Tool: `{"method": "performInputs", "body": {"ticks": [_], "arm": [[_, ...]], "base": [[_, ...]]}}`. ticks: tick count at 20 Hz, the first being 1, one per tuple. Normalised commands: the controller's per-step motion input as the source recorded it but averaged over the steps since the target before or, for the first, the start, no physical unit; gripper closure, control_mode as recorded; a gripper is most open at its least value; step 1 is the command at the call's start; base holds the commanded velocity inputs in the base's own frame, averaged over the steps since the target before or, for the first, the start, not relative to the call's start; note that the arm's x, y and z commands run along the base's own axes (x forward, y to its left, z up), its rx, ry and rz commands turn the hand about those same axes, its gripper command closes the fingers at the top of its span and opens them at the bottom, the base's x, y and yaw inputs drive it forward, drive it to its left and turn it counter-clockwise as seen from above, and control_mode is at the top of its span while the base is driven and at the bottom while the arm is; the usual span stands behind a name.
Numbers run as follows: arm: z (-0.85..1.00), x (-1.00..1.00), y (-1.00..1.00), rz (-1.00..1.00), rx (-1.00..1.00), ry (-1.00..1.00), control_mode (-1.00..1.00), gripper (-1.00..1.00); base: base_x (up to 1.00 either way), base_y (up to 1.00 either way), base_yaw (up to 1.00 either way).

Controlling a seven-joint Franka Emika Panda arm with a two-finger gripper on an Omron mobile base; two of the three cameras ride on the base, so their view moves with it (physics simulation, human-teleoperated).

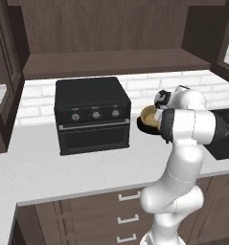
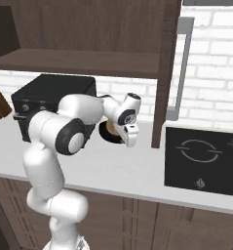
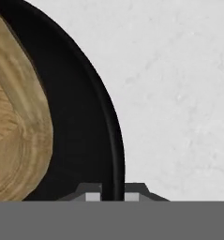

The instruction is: Pick up the bowls on the counter and stack them on top of one another in the open cabinet. Place the smaller bowl on top of the larger bowl.

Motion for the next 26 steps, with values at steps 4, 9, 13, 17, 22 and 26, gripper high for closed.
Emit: {"method": "performInputs", "body": {"ticks": [4, 9, 13, 17, 22, 26], "arm": [[1.0, -1.0, -0.26, -0.01, 0.1, -0.22, -1.0, 1.0], [1.0, -0.98, 0.0, 0.0, 0.05, -0.29, -1.0, 1.0], [1.0, -0.91, 0.29, 0.0, 0.0, -0.29, -1.0, 1.0], [1.0, -0.85, 0.26, 0.01, 0.0, -0.24, -1.0, 1.0], [1.0, -0.74, 0.2, 0.05, 0.0, -0.25, -1.0, 1.0], [1.0, -0.55, 0.16, 0.05, 0.0, -0.25, -1.0, 1.0]], "base": [[0.0, 0.0, 0.0], [0.0, 0.0, 0.0], [0.0, 0.0, 0.0], [0.0, 0.0, 0.0], [0.0, 0.0, 0.0], [0.0, 0.0, 0.0]]}}
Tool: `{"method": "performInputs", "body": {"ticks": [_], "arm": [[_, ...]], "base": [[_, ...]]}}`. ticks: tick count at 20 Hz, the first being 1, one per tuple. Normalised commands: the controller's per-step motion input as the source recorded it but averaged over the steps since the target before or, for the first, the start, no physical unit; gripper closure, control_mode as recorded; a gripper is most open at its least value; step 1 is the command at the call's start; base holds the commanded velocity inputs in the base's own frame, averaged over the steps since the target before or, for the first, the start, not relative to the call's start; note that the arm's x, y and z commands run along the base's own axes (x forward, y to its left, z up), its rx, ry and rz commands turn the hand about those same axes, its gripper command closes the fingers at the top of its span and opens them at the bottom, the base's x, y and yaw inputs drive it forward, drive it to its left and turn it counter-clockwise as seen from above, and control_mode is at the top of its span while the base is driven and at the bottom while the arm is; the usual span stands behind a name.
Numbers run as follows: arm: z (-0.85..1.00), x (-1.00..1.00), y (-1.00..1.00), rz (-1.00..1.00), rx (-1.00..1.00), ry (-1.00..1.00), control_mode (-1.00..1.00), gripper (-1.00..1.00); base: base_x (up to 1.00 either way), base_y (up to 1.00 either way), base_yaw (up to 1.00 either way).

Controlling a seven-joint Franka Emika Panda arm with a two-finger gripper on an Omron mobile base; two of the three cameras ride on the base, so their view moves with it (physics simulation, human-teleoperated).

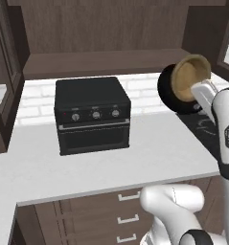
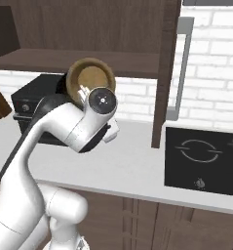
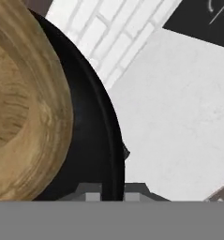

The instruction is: Pick up the bowls on the counter and stack them on top of one another in the open cabinet. Place the smaller bowl on top of the larger bowl.

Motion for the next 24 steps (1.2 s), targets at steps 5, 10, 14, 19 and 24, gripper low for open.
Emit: {"method": "performInputs", "body": {"ticks": [5, 10, 14, 19, 24], "arm": [[1.0, 0.1, 0.31, 0.01, 0.0, -0.17, -1.0, 1.0], [0.92, 0.94, 0.49, -0.01, 0.0, 0.04, -1.0, 1.0], [0.63, 1.0, 0.53, -0.07, -0.05, 0.24, -1.0, 1.0], [0.2, 0.84, 0.37, -0.03, -0.13, 0.28, -1.0, 1.0], [-0.11, 0.67, 0.19, -0.04, -0.15, 0.05, -1.0, 1.0]], "base": [[0.0, 0.0, 0.0], [0.0, 0.0, 0.0], [0.0, 0.0, 0.0], [0.0, 0.0, 0.0], [0.0, 0.0, 0.0]]}}
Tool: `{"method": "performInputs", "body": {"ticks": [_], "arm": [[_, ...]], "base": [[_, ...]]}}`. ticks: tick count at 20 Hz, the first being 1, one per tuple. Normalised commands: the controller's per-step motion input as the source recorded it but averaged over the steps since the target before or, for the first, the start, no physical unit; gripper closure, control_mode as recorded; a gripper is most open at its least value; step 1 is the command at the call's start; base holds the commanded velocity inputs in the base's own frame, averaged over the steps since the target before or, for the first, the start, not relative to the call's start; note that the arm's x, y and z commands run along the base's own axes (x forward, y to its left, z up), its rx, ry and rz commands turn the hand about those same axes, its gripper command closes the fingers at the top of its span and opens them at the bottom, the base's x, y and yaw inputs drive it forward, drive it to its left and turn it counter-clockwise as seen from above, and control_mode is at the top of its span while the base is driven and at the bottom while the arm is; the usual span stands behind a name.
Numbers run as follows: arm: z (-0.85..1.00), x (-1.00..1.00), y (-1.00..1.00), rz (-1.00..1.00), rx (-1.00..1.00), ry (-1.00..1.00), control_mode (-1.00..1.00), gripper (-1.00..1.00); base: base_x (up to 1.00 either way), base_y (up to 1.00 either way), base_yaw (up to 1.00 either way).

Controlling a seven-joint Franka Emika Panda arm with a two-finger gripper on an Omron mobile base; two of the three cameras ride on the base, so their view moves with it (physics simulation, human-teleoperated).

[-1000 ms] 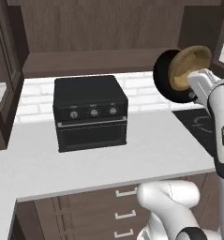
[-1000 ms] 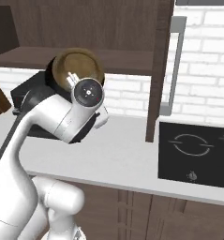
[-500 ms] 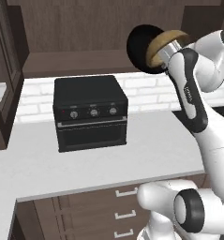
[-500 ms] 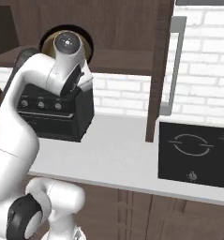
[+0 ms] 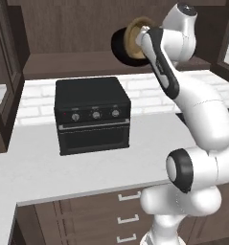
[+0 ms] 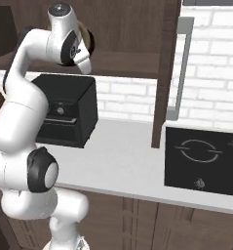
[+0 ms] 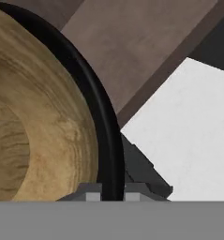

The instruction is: Pick up the bowls on the counter and stack them on top of one another in the open cabinet. Place the smaller bowl on top of the larger bowl.

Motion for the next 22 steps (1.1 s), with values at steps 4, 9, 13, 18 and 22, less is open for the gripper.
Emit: {"method": "performInputs", "body": {"ticks": [4, 9, 13, 18, 22], "arm": [[-0.22, 0.68, 0.12, -0.09, -0.08, -0.01, -1.0, 1.0], [-0.3, 0.55, 0.04, -0.07, -0.01, -0.12, -1.0, -1.0], [-0.06, -0.11, -0.01, -0.01, 0.0, -0.08, -1.0, -1.0], [0.0, -0.96, -0.34, -0.04, 0.12, -0.37, -1.0, -1.0], [-0.2, -1.0, -0.63, -0.07, 0.12, -0.34, -1.0, -1.0]], "base": [[0.0, 0.0, 0.0], [0.0, 0.0, 0.0], [0.0, 0.0, 0.0], [0.0, 0.0, 0.0], [0.0, 0.0, 0.0]]}}
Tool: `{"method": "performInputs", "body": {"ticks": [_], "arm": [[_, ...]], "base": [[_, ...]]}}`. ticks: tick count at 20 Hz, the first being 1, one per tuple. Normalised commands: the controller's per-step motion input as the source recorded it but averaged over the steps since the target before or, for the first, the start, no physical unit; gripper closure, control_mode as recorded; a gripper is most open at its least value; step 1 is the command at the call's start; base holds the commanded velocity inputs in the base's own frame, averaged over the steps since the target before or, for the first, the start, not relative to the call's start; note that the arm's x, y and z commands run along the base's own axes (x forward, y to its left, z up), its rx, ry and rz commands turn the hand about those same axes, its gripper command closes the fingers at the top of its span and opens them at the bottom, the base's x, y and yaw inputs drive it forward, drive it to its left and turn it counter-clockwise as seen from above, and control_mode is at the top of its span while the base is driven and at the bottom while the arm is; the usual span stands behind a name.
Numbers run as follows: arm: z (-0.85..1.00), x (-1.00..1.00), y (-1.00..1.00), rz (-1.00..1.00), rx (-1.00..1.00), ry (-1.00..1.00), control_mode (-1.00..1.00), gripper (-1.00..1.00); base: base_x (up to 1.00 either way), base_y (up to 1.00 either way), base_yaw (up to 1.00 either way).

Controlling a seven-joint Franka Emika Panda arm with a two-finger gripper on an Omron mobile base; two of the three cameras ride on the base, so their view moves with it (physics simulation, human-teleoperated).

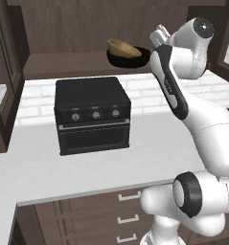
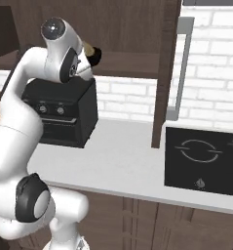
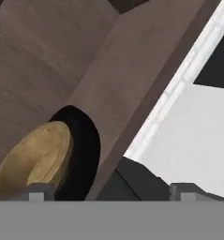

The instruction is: Pick up the bowls on the counter and stack them on top of one another in the open cabinet. Place the smaller bowl on top of the larger bowl.

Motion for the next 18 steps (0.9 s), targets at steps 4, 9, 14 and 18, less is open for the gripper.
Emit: {"method": "performInputs", "body": {"ticks": [4, 9, 14, 18], "arm": [[-0.91, -1.0, -0.75, -0.04, 0.01, -0.17, -1.0, -1.0], [-1.0, -1.0, -0.64, -0.01, -0.01, 0.0, -1.0, -1.0], [-1.0, -1.0, -0.2, 0.0, -0.12, 0.16, -1.0, -1.0], [-0.82, -0.69, 0.16, 0.07, -0.16, 0.17, -1.0, -1.0]], "base": [[0.0, 0.0, 0.0], [0.0, 0.0, 0.0], [0.0, 0.0, 0.0], [0.0, 0.0, 0.0]]}}
